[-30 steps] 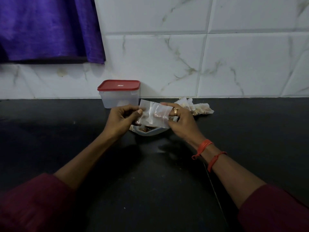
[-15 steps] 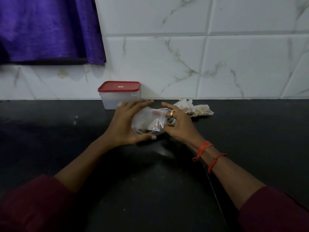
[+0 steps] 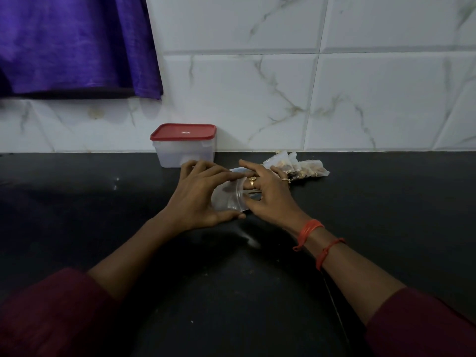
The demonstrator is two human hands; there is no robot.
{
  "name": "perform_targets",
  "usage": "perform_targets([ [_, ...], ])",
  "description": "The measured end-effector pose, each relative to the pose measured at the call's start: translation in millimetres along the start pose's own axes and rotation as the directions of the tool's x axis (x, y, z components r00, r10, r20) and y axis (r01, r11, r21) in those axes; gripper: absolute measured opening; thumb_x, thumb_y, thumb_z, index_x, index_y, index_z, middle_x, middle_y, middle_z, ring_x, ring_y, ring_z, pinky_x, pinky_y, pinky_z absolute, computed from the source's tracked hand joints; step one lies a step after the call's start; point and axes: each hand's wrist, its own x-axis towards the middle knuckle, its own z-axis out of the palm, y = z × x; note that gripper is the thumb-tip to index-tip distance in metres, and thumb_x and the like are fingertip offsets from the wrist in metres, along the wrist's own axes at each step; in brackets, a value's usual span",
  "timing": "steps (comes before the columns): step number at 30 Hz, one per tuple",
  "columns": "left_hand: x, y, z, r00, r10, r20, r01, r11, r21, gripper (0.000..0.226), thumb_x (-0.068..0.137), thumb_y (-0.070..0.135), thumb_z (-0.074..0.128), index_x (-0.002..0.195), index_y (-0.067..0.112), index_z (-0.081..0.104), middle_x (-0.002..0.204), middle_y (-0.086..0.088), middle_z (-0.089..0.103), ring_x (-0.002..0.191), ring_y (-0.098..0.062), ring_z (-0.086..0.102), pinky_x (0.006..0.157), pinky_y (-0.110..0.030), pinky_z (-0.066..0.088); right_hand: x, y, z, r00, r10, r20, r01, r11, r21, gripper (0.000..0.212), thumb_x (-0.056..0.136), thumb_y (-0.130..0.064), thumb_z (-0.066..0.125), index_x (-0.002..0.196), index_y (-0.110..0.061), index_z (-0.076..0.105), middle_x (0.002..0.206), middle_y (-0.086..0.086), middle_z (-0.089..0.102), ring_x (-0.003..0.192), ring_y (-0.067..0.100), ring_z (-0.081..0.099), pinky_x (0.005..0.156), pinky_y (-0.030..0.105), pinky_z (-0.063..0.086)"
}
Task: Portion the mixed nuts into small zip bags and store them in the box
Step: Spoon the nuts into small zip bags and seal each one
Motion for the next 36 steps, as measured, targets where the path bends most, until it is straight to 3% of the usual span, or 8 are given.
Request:
perform_targets([
  [6,-0.7,-6.6,-2.2,0.991,-0.137,-0.004,0.136,0.985,-0.106,0.072,0.071,0.072,0.059,0.126,0.027,0.062,0.118,0.008,0.065,0.109,-0.016,0.052,0.095,-0.039,0.034,4.9,1.0,-3.4,0.992,-0.020,-0.128,0.044,0.983,0.181,0.023,0.086,-0.033,0.062,0.100,-0.045,0.075,0.136,-0.003,0.058,0.125,0.010,0.055,0.111,0.052,0.037],
  [11,-0.4,-18.9,-6.2,0.960,-0.278,-0.044,0.260,0.937,-0.234,0.082,0.065,0.077,0.064,0.128,0.025,0.062,0.117,0.008,0.065,0.103,-0.008,0.056,0.091,-0.036,0.046,6.9,9.9,-17.5,0.918,0.149,-0.368,-0.102,0.984,0.143,0.023,0.084,-0.019,0.056,0.092,-0.033,0.073,0.102,-0.011,0.064,0.088,0.008,0.064,0.083,0.041,0.055],
  [14,-0.8,-21.7,-8.0,0.933,-0.352,-0.075,0.306,0.887,-0.346,0.075,0.067,0.070,0.070,0.125,0.024,0.063,0.114,0.006,0.068,0.098,-0.004,0.062,0.083,-0.026,0.054,2.2,18.7,-26.5,0.936,0.216,-0.276,-0.263,0.954,-0.144,0.010,0.088,-0.040,0.064,0.094,-0.033,0.067,0.097,-0.014,0.058,0.086,0.018,0.065,0.078,0.039,0.054],
  [17,-1.3,-23.8,-8.0,0.903,-0.425,-0.068,0.358,0.829,-0.430,0.069,0.071,0.067,0.071,0.124,0.024,0.062,0.113,0.011,0.067,0.097,0.000,0.062,0.076,-0.009,0.046,-0.1,22.6,-27.1,0.946,0.275,-0.173,-0.320,0.876,-0.359,0.037,0.085,-0.065,0.061,0.096,-0.030,0.066,0.091,-0.005,0.071,0.091,0.024,0.067,0.075,0.034,0.050],
  [22,-1.8,-29.3,-5.3,0.876,-0.482,-0.027,0.421,0.790,-0.446,0.064,0.075,0.049,0.078,0.130,0.023,0.059,0.116,0.014,0.063,0.100,0.006,0.058,0.074,-0.002,0.042,1.0,23.5,-18.6,0.934,0.350,-0.073,-0.357,0.901,-0.247,0.028,0.082,-0.057,0.070,0.090,-0.031,0.071,0.088,-0.001,0.072,0.088,0.021,0.067,0.074,0.033,0.053],
  [27,-1.2,-32.1,-2.3,0.867,-0.498,0.032,0.455,0.764,-0.458,0.069,0.073,0.044,0.081,0.134,0.022,0.056,0.121,0.013,0.060,0.102,0.005,0.056,0.076,-0.006,0.040,3.3,20.2,-24.0,0.963,0.262,-0.070,-0.266,0.962,-0.061,0.013,0.084,-0.037,0.077,0.092,-0.027,0.080,0.083,-0.006,0.075,0.082,0.011,0.068,0.076,0.033,0.057],
  [32,0.8,-33.6,-3.9,0.854,-0.514,0.079,0.486,0.735,-0.472,0.070,0.071,0.043,0.082,0.132,0.022,0.057,0.116,0.016,0.059,0.099,0.008,0.056,0.074,-0.005,0.042,3.9,23.6,-27.4,0.976,0.119,-0.182,-0.133,0.989,-0.067,0.016,0.090,-0.030,0.072,0.103,-0.023,0.079,0.089,-0.003,0.077,0.079,0.010,0.070,0.077,0.036,0.059],
  [36,-0.7,-34.8,-3.5,0.840,-0.529,0.120,0.508,0.691,-0.515,0.066,0.071,0.047,0.079,0.130,0.025,0.059,0.111,0.015,0.064,0.099,0.000,0.062,0.080,-0.016,0.050,3.5,29.0,-26.4,0.994,0.000,-0.111,-0.015,0.991,-0.135,0.019,0.093,-0.024,0.069,0.110,-0.021,0.077,0.097,0.003,0.075,0.088,0.017,0.069,0.082,0.039,0.058],
])
